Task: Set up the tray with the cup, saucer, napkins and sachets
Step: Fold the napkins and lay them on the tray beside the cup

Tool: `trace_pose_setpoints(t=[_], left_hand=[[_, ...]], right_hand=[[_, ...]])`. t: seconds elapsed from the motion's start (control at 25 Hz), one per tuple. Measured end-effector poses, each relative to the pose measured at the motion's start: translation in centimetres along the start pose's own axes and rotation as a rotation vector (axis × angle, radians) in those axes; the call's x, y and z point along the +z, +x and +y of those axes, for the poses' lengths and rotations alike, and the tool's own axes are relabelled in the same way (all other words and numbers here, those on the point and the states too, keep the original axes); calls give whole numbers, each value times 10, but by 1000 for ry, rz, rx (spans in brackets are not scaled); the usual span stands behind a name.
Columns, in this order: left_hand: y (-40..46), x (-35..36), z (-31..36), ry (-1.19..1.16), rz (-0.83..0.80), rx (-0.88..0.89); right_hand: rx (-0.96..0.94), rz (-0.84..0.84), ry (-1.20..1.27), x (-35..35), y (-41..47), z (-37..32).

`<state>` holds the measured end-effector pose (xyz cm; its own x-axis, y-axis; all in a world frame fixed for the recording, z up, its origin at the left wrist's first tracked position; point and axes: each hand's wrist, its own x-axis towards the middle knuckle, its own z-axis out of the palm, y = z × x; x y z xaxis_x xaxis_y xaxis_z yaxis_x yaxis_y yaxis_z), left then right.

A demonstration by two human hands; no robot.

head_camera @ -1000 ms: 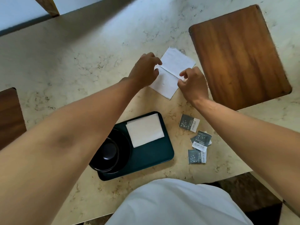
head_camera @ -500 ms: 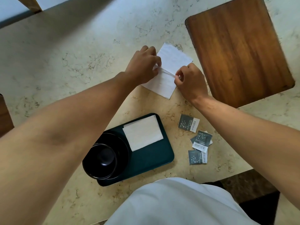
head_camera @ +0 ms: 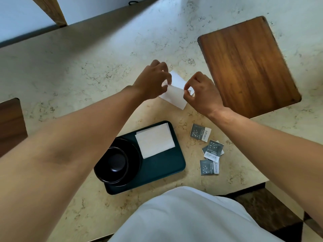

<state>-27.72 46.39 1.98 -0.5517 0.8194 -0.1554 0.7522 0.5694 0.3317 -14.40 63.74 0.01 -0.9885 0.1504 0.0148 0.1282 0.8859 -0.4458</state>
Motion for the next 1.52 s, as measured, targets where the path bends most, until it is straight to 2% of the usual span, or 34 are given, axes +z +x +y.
trace_pose_setpoints(t=[0.28,0.56,0.72,0.84,1.0,1.16,1.36,1.52], left_hand=[[-54,-26,10,-117,41,-87],[-129,-39,17,-332,198,-276],[-163,-33,27,-651,268,-423],[-183,-30,32,-930,289,-496],[-196,-28,35,-1071,267,-553],[-196,-20,32,-1031,222,-621],[-185,-2,27,-770,77,-637],[-176,13,20,-605,-54,-629]], right_hand=[[-92,38,114,-32,-19,-34],[-123,14,264,-35,-43,-68],[108,-30,472,-25,-55,-86],[285,-146,723,-16,-61,-94],[330,-174,872,-9,-66,-99],[360,-201,904,-5,-65,-99],[455,-289,869,7,-69,-91],[496,-358,750,25,-74,-84]])
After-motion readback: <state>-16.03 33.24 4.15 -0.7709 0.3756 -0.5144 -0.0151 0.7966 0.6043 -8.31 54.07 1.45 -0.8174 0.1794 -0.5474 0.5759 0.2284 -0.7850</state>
